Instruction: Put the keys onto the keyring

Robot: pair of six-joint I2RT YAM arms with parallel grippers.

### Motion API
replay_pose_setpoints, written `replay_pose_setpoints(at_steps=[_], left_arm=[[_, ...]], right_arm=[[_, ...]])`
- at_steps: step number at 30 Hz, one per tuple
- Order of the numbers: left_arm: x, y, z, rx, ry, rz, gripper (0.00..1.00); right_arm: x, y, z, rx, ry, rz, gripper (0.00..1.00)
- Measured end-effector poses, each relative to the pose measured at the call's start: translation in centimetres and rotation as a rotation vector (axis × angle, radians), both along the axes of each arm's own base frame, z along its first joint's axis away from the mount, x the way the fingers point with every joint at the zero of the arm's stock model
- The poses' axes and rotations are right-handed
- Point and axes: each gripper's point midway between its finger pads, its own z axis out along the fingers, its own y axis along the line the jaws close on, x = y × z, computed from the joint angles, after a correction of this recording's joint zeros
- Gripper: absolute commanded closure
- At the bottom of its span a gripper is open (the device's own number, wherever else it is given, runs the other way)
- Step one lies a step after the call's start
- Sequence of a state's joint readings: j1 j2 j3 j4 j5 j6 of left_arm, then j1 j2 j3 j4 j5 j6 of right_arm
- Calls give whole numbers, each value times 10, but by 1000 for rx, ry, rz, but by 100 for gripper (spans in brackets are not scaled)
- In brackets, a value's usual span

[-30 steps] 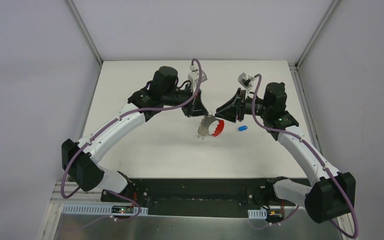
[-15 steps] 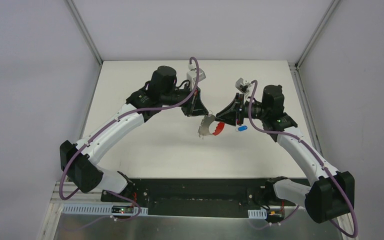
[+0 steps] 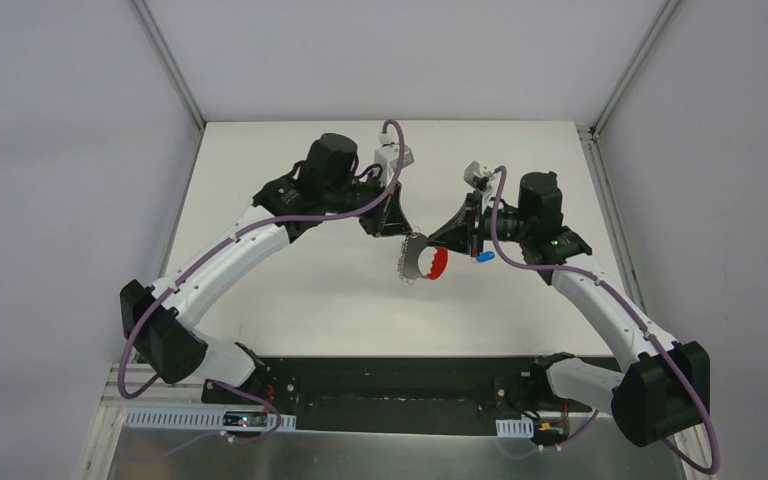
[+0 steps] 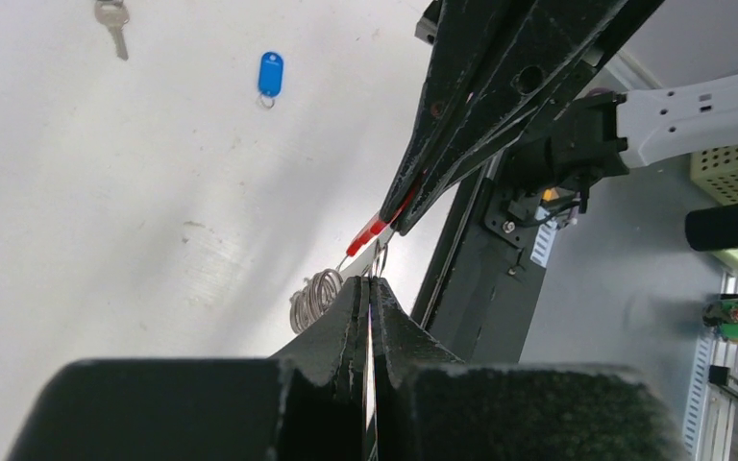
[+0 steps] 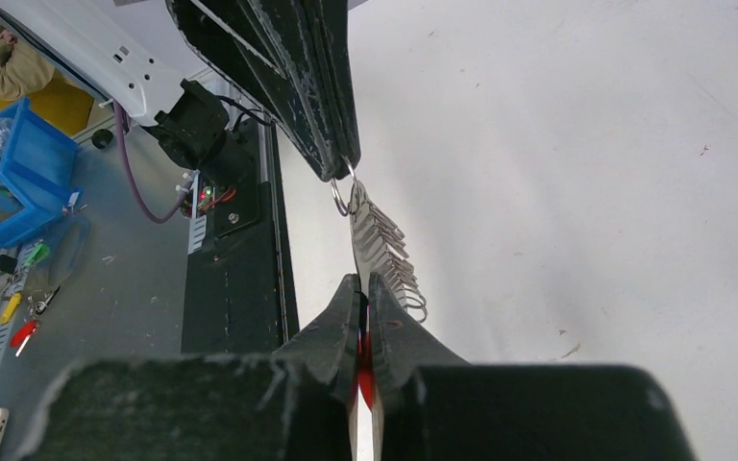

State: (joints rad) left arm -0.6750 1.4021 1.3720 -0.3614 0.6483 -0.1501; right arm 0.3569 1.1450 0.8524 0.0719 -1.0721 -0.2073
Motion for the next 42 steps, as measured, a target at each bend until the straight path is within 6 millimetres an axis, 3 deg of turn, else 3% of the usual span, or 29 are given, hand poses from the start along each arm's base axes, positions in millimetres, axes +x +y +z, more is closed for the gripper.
replay_pose_setpoints(at_steps=[13, 25, 37, 42], left_arm=[[10, 0, -8, 182, 74, 14, 100], [12, 1, -37, 358, 258, -7, 100], [7, -1, -44, 381, 329, -29, 100], [1, -6, -45, 363, 387, -43, 100]], right_arm=[[8, 2, -7, -55, -39, -54, 100], [14, 1, -26, -172, -102, -116, 100], [12, -1, -26, -223, -161, -110, 100], [10, -2, -30, -241, -167, -95, 80]])
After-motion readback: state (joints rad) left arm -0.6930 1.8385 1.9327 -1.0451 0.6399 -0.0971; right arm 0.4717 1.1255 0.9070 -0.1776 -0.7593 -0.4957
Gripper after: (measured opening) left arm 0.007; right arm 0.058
